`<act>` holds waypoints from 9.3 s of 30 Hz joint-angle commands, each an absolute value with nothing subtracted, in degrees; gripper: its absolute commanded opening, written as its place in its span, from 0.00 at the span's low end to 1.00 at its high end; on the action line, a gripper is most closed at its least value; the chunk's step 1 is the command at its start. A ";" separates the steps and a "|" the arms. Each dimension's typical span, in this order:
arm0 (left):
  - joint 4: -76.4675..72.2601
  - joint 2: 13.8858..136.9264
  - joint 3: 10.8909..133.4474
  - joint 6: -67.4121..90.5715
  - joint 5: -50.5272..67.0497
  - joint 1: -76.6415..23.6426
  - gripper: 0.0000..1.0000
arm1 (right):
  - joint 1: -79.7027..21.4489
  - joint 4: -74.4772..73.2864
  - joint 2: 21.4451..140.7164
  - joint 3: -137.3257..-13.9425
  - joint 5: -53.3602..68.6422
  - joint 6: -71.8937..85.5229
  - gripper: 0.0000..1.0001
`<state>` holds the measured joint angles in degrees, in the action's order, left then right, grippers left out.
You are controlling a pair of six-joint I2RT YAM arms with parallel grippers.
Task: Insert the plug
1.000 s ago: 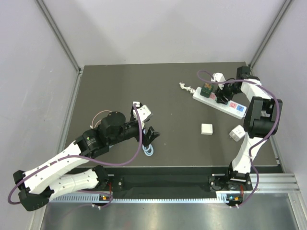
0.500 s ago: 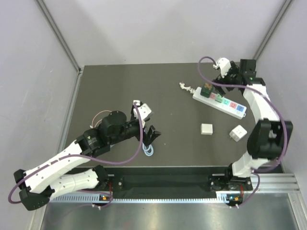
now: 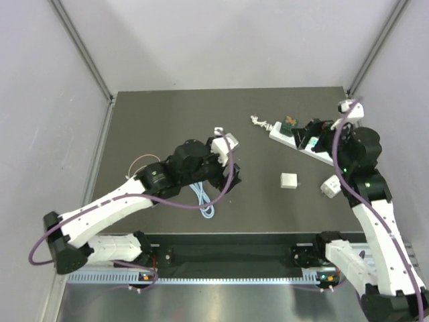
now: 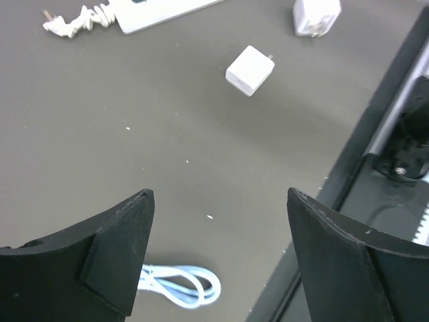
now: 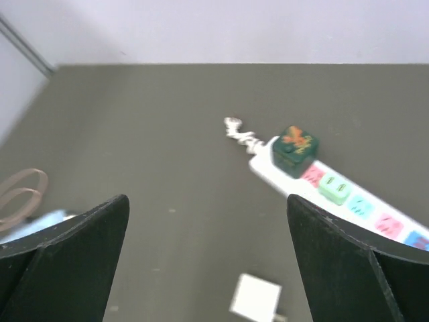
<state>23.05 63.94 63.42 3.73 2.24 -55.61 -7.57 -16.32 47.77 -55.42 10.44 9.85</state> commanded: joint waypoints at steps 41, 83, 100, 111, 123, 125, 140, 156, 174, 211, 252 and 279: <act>14.06 136.84 110.04 -23.38 20.48 -59.33 0.68 | -10.55 -36.12 25.58 -75.94 0.35 32.61 1.00; -15.83 91.32 73.04 92.10 0.45 -45.09 0.00 | -18.71 14.23 32.07 -37.09 5.37 14.86 0.88; -13.18 86.13 66.01 96.94 -8.53 -45.18 0.00 | -49.13 20.11 51.23 -42.89 -26.19 0.62 0.83; -12.48 84.29 64.95 97.91 -6.94 -45.26 0.00 | -49.31 27.07 60.63 -45.26 -29.80 -3.16 0.75; -12.30 83.23 64.51 97.91 -6.33 -46.14 0.00 | -49.31 31.02 66.18 -47.02 -29.45 -5.27 0.56; -13.70 83.23 63.99 97.82 -5.72 -46.14 0.00 | -49.31 31.64 66.27 -47.02 -28.83 -5.36 0.35; -17.76 83.50 59.59 90.10 1.67 -45.18 0.98 | -49.22 19.87 60.22 -46.41 -29.61 1.47 0.00; -1.33 81.84 63.12 69.27 -4.12 -40.87 0.99 | -37.72 -19.93 44.83 -44.38 -28.84 18.37 0.00; 19.69 75.41 72.52 20.86 2.17 -39.29 0.96 | 1.56 -44.92 64.85 -61.08 -5.30 8.00 0.00; 17.75 64.95 62.93 13.01 -7.91 -39.37 0.97 | 12.57 -58.71 106.70 -97.82 -0.26 12.65 0.00; 16.96 62.84 62.05 11.51 -11.69 -39.38 0.97 | 14.68 -60.64 117.95 -100.37 3.78 11.34 0.00; 16.17 61.52 61.26 10.98 -14.76 -39.37 0.97 | 10.63 -60.64 115.67 -103.80 2.29 10.82 0.00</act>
<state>20.08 62.74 61.67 11.81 -13.28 -39.16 11.90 -60.45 117.54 -102.13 1.41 12.40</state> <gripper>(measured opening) 0.972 0.363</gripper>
